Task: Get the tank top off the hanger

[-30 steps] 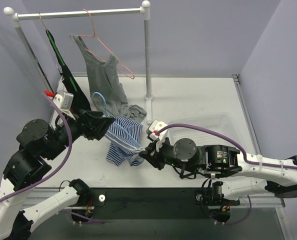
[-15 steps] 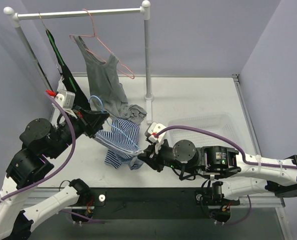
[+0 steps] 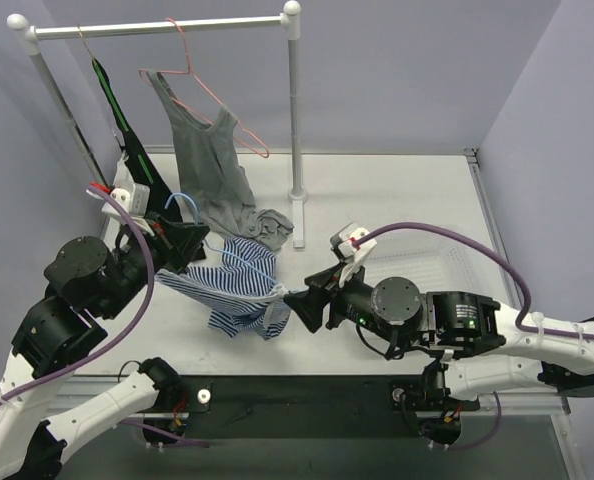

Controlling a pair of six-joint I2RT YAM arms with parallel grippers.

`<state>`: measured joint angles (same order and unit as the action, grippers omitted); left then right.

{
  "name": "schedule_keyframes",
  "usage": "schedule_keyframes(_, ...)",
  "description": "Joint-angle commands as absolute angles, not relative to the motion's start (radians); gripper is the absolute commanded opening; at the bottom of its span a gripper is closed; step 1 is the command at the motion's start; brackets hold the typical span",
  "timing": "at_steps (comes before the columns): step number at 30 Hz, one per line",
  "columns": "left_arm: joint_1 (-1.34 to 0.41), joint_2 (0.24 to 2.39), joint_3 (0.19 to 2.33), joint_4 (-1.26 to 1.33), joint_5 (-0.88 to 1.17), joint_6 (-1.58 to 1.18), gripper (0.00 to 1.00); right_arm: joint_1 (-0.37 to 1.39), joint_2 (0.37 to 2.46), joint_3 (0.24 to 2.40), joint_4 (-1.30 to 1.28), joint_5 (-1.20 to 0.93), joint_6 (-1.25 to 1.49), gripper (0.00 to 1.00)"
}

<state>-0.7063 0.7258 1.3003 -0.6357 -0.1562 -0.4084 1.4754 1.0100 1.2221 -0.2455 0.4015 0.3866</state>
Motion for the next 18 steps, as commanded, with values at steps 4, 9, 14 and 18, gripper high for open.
schedule_keyframes(4,-0.71,0.739,1.384,-0.721,-0.301,-0.351,0.0,1.485,1.006,1.316,-0.278,0.598,0.535,0.52)
schedule_keyframes(9,-0.71,0.75,1.408,-0.775,-0.362,-0.337,0.0,1.485,1.055,1.371,-0.279,0.607,0.551,0.51)
schedule_keyframes(14,-0.71,0.769,1.434,-0.818,-0.417,-0.35,0.0,1.485,1.117,1.405,-0.273,0.58,0.59,0.45)
schedule_keyframes(18,-0.71,0.775,1.439,-0.821,-0.452,-0.362,0.0,1.485,1.195,1.419,-0.253,0.557,0.698,0.4)
